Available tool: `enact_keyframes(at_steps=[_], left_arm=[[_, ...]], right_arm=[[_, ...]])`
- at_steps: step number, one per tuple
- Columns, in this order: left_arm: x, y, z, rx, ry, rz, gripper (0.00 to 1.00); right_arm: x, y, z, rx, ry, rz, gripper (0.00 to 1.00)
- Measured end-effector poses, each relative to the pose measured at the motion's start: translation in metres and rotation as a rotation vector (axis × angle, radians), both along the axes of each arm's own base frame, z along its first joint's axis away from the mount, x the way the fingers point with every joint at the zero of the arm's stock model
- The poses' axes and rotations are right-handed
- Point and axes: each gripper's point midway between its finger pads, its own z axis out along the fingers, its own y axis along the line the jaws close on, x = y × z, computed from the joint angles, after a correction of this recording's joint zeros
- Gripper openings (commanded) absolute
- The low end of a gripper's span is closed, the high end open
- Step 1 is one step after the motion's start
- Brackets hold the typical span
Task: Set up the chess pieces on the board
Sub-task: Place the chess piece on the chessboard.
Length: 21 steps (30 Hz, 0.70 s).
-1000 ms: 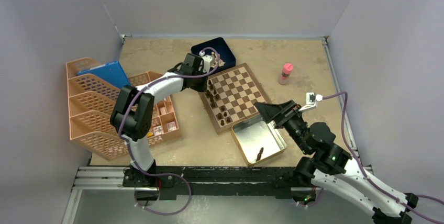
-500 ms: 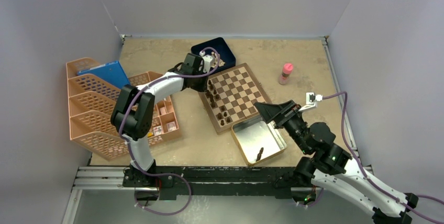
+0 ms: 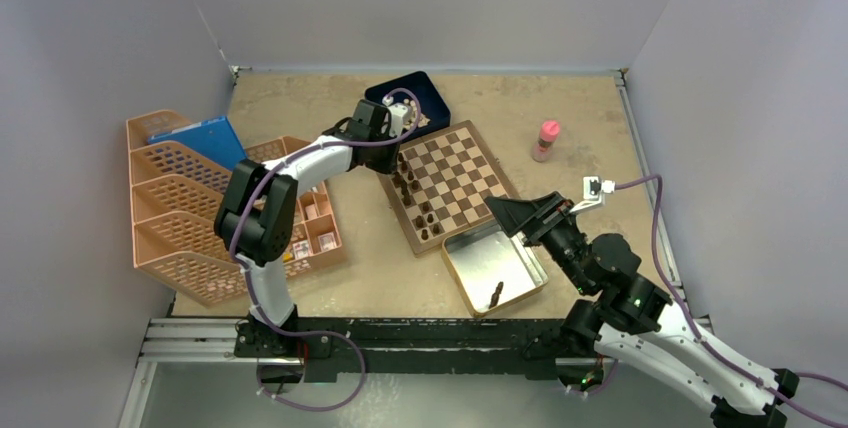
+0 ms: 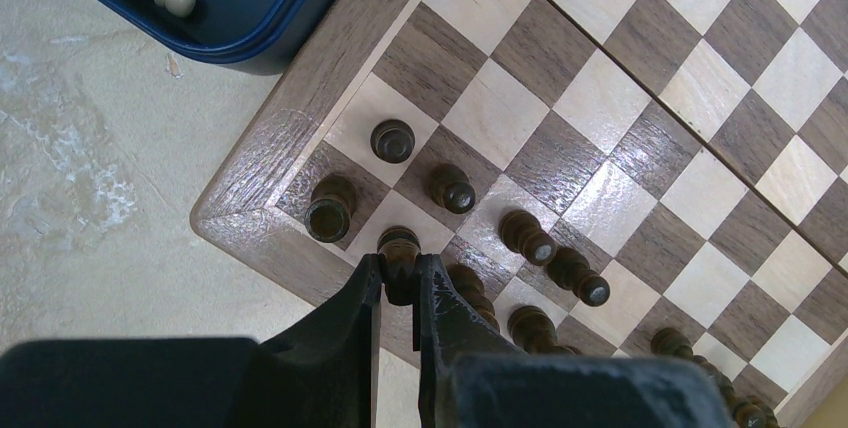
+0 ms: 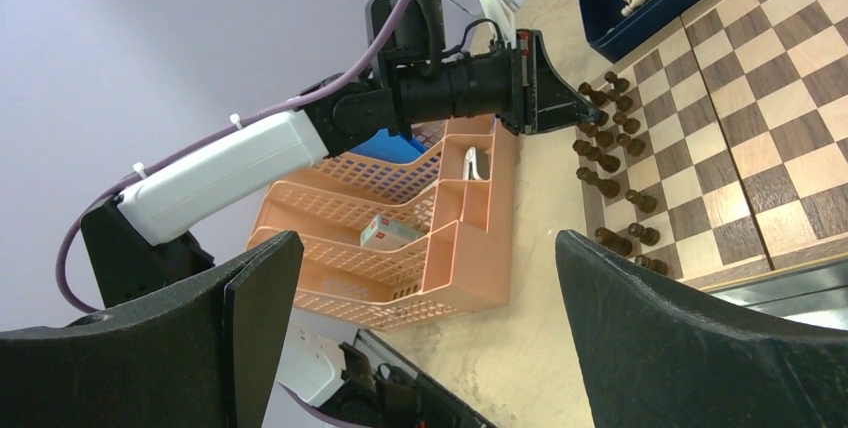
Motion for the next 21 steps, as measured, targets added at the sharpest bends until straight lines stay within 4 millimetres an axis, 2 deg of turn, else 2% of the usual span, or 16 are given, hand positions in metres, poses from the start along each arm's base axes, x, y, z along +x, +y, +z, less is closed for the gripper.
enact_keyframes(at_steps=[13, 21], left_arm=[[-0.0014, 0.0015, -0.0006, 0.009, 0.007, 0.003, 0.09], [-0.0022, 0.002, -0.0008, 0.014, 0.01, 0.002, 0.17]], right_arm=[[-0.0011, 0.0011, 0.0, 0.0, 0.0, 0.009, 0.99], [-0.0011, 0.0012, 0.0, 0.0, 0.0, 0.009, 0.99]])
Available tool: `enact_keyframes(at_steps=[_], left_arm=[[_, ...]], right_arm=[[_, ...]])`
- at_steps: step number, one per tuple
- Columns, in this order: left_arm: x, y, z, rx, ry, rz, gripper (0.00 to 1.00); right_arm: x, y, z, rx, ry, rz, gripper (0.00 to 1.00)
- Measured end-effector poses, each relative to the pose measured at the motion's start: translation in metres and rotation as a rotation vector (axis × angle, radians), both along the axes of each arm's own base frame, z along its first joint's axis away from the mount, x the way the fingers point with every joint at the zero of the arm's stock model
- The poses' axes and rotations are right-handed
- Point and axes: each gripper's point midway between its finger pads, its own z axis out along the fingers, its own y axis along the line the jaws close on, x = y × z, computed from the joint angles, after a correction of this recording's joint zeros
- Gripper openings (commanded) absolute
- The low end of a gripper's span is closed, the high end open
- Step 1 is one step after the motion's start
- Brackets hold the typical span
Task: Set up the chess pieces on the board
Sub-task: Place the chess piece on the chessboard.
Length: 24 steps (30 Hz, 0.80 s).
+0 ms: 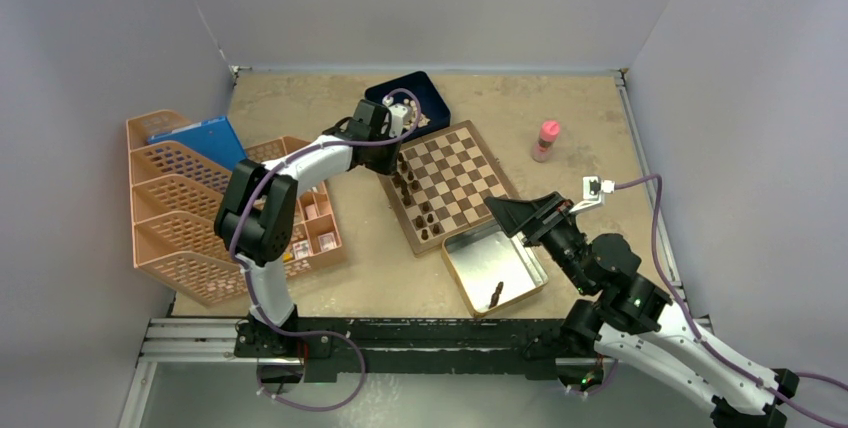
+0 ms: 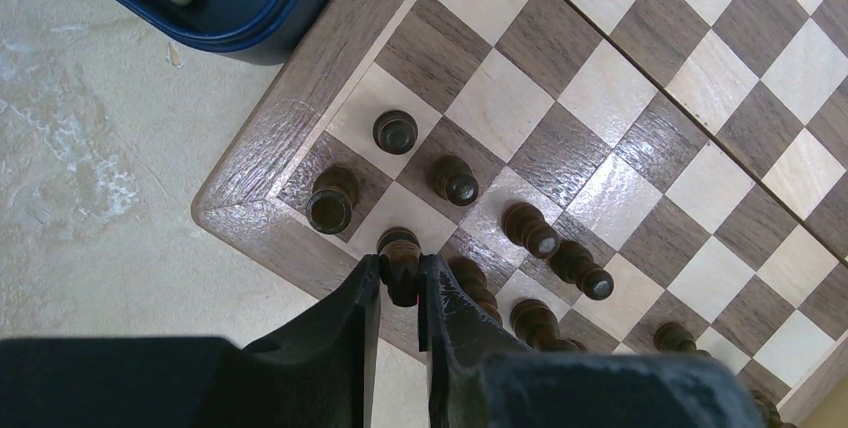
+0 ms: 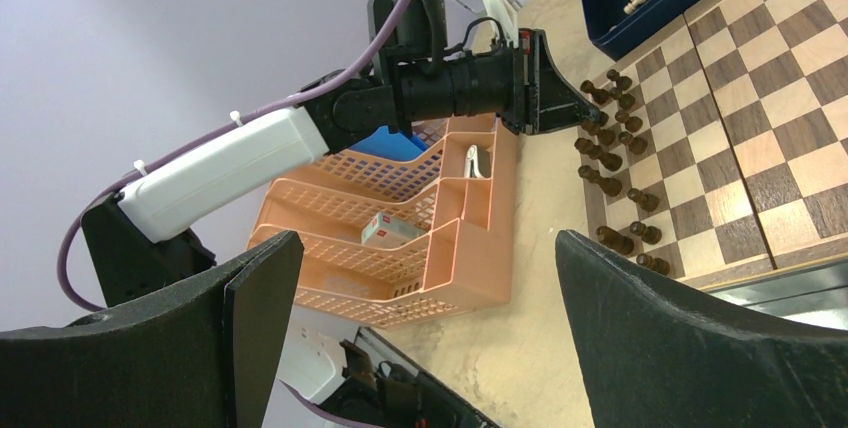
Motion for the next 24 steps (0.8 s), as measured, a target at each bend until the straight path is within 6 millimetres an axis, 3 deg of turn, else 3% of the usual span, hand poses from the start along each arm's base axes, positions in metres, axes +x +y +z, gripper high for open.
enact_keyframes(at_steps=[9, 24], left_arm=[[-0.0013, 0.0013, -0.0007, 0.006, 0.007, 0.002, 0.23], [-0.0033, 0.002, -0.0017, 0.011, 0.015, 0.001, 0.21]], right_arm=[[-0.0002, 0.0002, 0.0, 0.0, 0.0, 0.002, 0.99], [-0.0004, 0.0002, 0.0001, 0.0, 0.0, 0.002, 0.99]])
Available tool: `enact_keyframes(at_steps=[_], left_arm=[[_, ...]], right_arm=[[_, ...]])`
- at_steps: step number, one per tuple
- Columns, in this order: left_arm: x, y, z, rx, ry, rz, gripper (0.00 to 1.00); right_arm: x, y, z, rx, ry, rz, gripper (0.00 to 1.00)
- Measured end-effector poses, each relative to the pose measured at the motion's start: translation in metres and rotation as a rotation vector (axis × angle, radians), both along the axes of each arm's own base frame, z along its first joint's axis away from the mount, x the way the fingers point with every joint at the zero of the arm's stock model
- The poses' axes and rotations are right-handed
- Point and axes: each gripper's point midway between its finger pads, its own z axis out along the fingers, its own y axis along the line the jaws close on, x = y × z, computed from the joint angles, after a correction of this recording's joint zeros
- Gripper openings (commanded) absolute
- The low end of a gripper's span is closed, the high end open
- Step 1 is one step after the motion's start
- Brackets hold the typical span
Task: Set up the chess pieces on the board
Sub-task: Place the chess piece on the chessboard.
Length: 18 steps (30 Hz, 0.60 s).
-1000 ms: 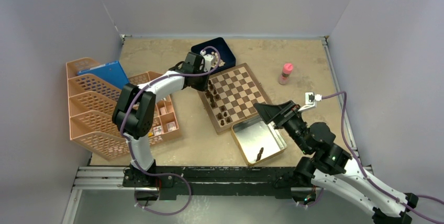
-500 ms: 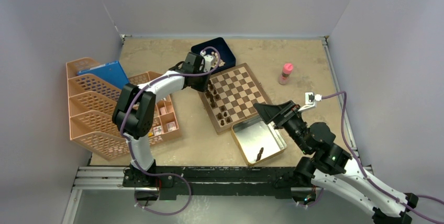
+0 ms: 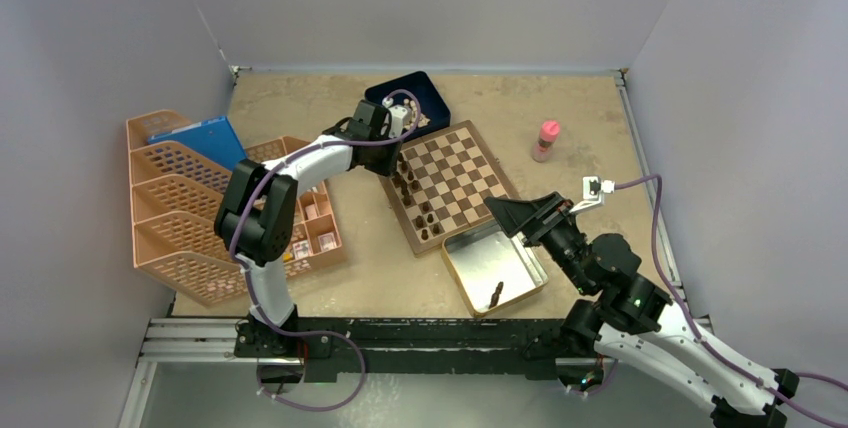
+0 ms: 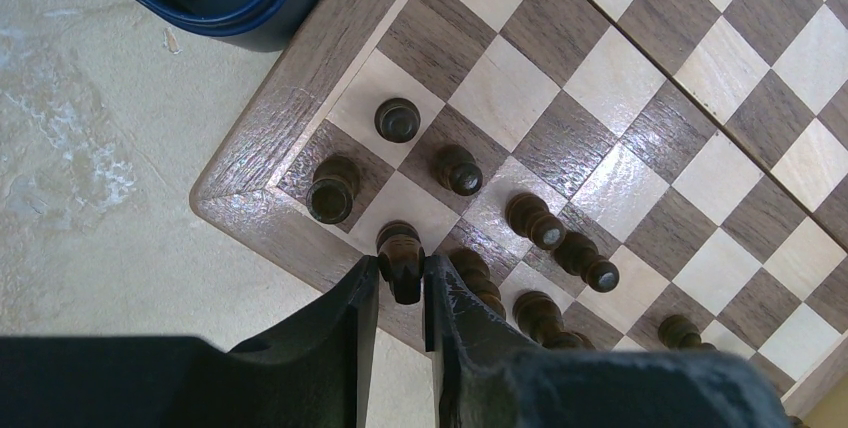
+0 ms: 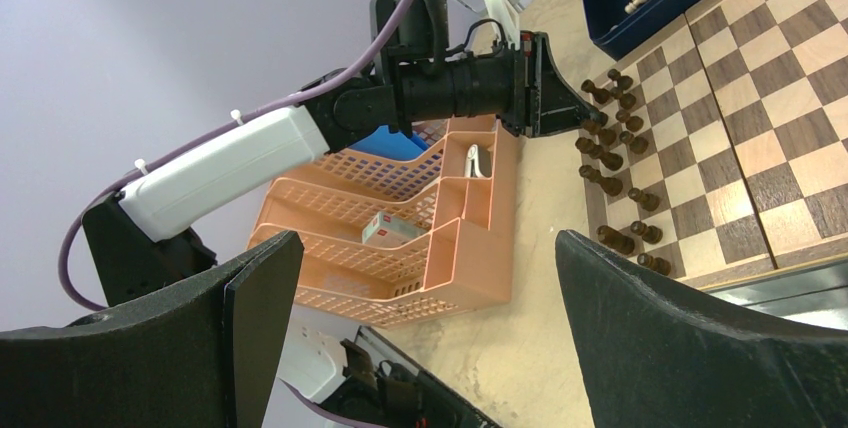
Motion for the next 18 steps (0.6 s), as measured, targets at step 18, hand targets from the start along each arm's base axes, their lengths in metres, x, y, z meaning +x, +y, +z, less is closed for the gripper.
enact_keyframes(at_steps=[18], left_arm=[[-0.0005, -0.0009, 0.0001, 0.001, -0.002, -0.016, 0.22]], right_arm=[[-0.0032, -0.0047, 0.0029, 0.012, -0.007, -0.002, 0.99]])
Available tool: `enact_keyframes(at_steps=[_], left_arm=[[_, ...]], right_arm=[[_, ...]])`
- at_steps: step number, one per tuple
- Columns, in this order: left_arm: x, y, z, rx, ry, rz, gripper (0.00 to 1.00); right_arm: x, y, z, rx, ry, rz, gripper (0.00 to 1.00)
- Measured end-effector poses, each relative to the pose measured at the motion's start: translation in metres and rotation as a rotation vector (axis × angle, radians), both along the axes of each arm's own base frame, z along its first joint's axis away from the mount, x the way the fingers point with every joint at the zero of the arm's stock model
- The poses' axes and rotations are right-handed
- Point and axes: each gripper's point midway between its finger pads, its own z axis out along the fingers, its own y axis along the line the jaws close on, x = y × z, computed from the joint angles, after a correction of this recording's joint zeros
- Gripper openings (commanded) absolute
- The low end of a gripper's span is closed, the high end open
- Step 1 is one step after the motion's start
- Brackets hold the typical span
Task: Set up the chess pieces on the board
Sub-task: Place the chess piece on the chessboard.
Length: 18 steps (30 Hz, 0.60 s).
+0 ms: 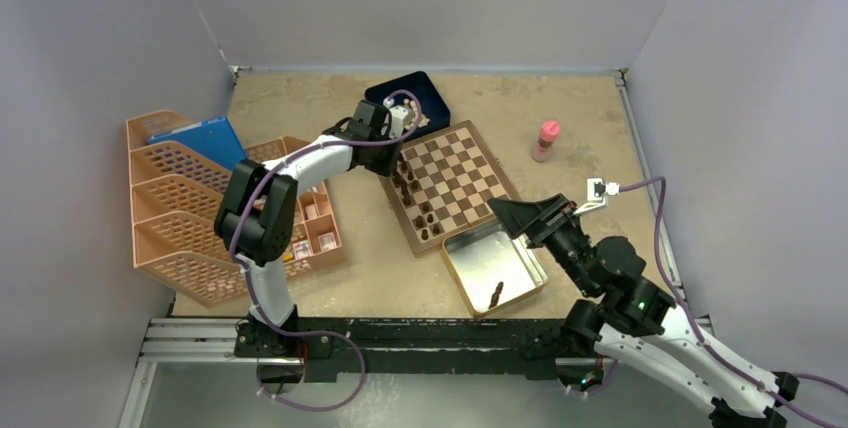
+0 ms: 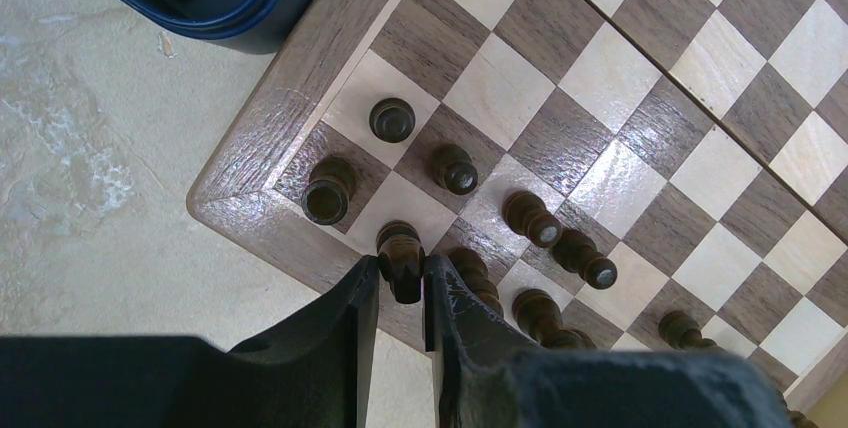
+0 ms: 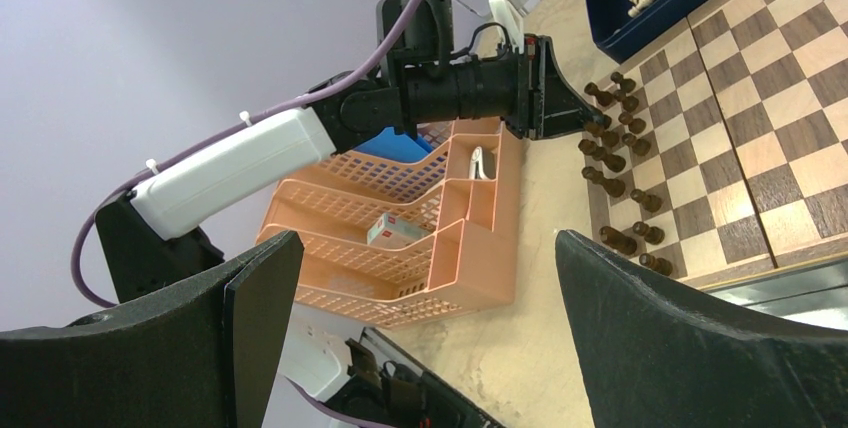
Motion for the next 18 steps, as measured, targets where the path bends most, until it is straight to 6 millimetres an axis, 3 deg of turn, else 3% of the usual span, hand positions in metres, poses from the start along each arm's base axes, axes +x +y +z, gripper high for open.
enact_keyframes(at_steps=[18], left_arm=[[0.0045, -0.0027, 0.0065, -0.007, -0.016, -0.002, 0.27]], right_arm=[[-0.0001, 0.0002, -0.0014, -0.003, 0.004, 0.001, 0.99]])
